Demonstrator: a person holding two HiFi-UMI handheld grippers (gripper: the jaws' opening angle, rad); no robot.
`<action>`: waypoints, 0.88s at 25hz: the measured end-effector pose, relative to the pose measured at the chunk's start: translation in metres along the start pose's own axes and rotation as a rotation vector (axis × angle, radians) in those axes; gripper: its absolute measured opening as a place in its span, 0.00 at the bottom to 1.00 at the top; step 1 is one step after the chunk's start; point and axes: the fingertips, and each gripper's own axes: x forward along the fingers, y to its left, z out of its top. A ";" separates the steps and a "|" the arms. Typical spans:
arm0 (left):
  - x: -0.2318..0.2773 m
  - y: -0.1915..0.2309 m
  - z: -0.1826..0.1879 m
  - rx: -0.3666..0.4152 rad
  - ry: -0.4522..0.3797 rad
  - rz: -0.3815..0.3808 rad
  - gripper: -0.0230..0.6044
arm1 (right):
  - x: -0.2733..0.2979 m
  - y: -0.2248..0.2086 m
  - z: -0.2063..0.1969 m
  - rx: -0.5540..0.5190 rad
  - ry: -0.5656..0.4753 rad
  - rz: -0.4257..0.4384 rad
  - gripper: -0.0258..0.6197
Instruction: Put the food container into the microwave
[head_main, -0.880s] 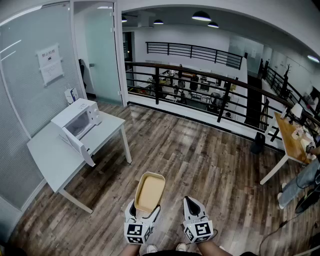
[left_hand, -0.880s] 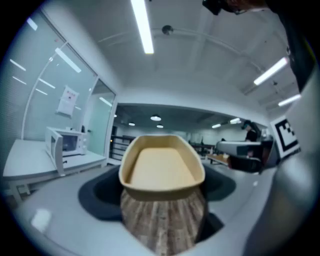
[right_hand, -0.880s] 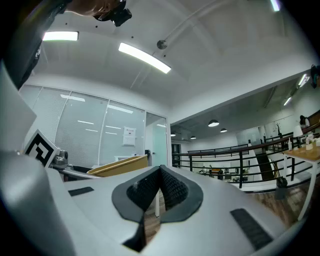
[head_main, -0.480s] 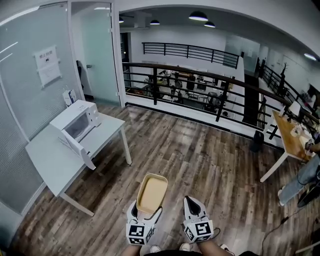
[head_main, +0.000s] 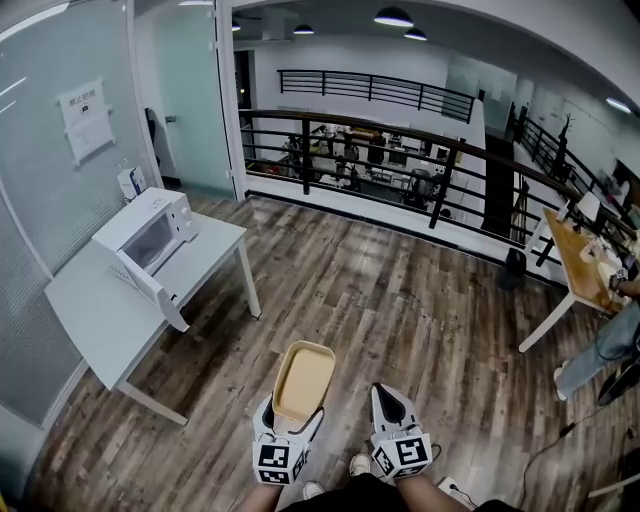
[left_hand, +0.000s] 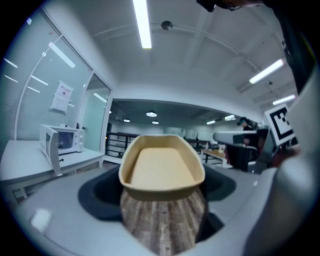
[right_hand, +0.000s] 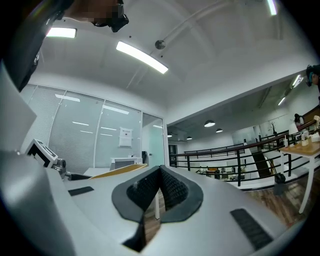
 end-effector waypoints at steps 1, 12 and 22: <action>0.003 0.001 -0.001 -0.004 0.004 0.002 0.77 | 0.004 -0.001 -0.001 0.002 0.002 0.006 0.04; 0.080 0.026 0.013 0.000 0.001 0.067 0.77 | 0.087 -0.042 -0.001 -0.002 -0.028 0.099 0.04; 0.162 0.051 0.035 -0.011 -0.011 0.162 0.77 | 0.162 -0.105 0.003 -0.004 -0.039 0.168 0.04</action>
